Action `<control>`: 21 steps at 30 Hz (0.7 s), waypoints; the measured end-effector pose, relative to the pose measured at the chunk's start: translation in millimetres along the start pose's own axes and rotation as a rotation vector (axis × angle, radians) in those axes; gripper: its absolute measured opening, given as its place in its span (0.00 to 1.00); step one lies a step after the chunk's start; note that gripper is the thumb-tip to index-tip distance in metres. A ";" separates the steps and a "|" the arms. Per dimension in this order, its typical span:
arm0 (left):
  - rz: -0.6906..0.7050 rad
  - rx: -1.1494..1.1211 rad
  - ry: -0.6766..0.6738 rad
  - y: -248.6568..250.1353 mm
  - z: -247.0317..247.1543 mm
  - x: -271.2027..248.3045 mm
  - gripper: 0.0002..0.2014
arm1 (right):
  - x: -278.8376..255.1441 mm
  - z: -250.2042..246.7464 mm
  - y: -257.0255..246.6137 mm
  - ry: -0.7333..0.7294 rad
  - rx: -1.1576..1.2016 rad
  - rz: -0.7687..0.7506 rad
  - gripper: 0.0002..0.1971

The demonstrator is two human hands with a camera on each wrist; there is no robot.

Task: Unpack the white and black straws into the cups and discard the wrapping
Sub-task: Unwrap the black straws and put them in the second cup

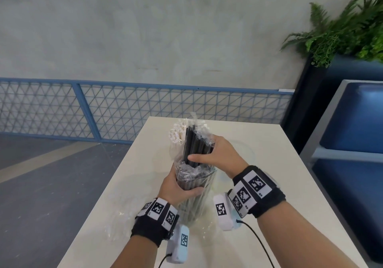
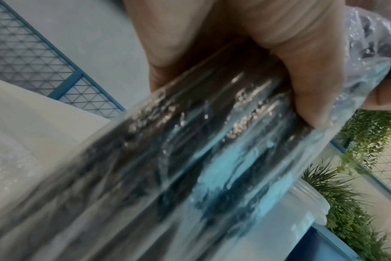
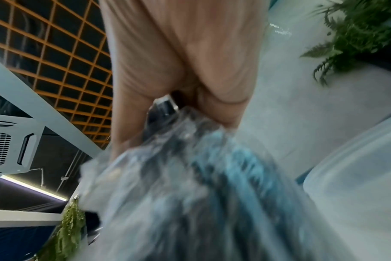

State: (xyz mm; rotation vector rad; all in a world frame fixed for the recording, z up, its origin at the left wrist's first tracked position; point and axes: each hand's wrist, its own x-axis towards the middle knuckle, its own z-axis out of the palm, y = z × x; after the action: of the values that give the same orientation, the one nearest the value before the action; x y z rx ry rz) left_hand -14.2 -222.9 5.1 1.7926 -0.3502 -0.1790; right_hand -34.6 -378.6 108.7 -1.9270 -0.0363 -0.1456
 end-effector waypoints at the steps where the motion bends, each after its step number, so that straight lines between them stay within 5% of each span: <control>1: 0.009 0.000 -0.021 1.0 -1.7 0.5 0.52 | 0.5 -3.2 0.4 -0.050 -0.004 0.003 0.28; 7: 0.003 -0.029 -0.073 -0.3 -6.2 2.5 0.48 | -7.4 -10.8 8.2 -0.313 0.284 0.055 0.30; 14: 0.023 -0.017 -0.116 6.4 -1.5 3.8 0.36 | -2.9 6.3 14.1 -0.031 0.346 0.083 0.17; 19: 0.101 -0.017 -0.211 29.1 -10.3 0.9 0.42 | -2.7 22.3 15.5 0.229 0.345 0.028 0.14; 21: 0.166 -0.066 -0.126 46.3 -18.4 0.2 0.41 | -1.6 25.4 16.2 0.286 0.320 0.015 0.16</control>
State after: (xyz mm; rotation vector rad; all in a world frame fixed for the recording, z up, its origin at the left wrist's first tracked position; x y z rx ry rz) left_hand -14.9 -216.1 54.4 1.6823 -0.5745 -0.1850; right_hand -32.4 -360.6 84.6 -1.5726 0.1385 -0.3811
